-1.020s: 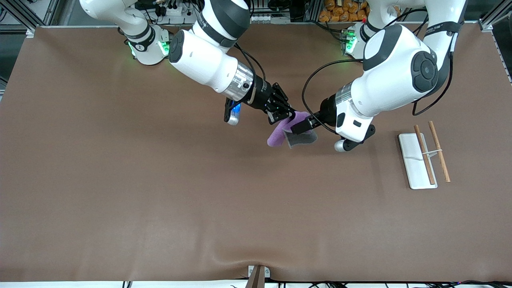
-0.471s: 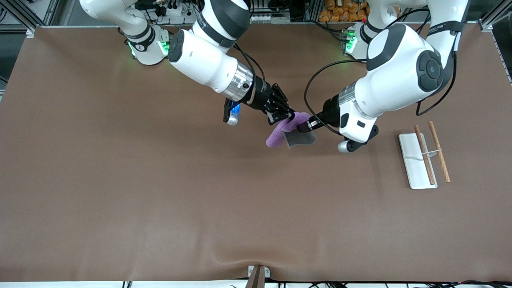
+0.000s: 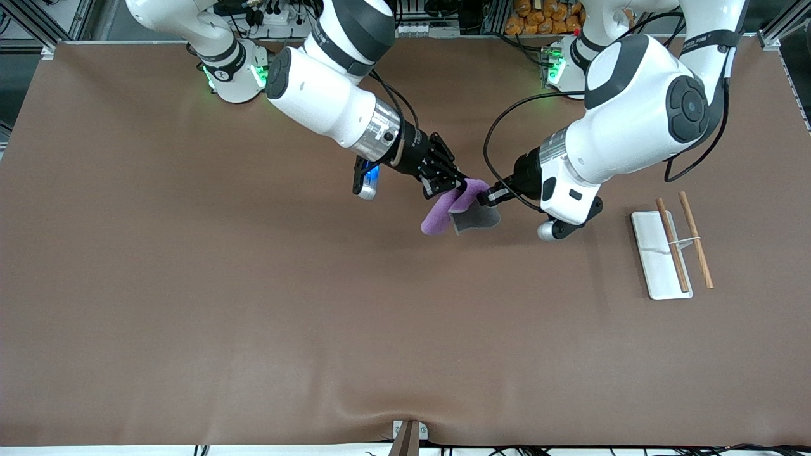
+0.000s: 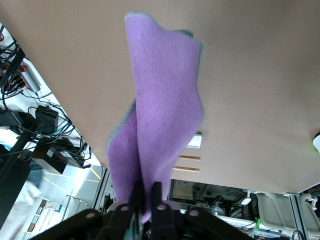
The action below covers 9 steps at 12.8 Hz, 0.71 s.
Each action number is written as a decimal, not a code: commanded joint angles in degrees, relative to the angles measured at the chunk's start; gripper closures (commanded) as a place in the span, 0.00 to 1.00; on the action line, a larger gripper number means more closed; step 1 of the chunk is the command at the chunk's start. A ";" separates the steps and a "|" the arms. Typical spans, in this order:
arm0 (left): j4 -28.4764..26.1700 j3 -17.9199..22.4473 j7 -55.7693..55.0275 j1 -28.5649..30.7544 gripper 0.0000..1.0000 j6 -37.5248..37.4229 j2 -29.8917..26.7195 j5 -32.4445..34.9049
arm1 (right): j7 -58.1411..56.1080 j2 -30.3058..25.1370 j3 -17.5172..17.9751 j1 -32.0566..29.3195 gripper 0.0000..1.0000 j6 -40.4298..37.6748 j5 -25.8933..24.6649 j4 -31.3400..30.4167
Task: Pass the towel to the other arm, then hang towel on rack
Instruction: 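Hold the towel with the right gripper while the left gripper grasps it, then open the right gripper and withdraw while the left gripper carries the towel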
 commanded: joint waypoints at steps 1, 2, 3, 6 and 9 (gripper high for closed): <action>0.11 0.21 0.29 0.53 1.00 -1.43 -1.06 -0.90 | 1.75 -0.07 -0.34 -0.07 0.00 -1.50 -1.09 0.87; 0.89 0.21 0.29 0.53 1.00 -1.43 -1.06 -0.81 | 1.75 -0.08 -0.34 -0.16 0.00 -1.67 -1.09 0.87; 1.60 0.30 0.29 0.53 1.00 -1.60 -1.06 -0.64 | 1.75 -0.16 -0.34 -0.33 0.00 -1.85 -1.18 0.87; 1.69 0.47 4.05 1.94 1.00 -1.95 -1.06 -0.46 | 1.40 -1.91 -2.00 -1.73 0.00 -11.65 -6.43 1.30; 1.60 0.65 12.82 6.23 1.00 -4.14 -0.71 -0.11 | 1.04 -5.43 -2.45 -2.97 0.00 -22.40 -20.55 1.39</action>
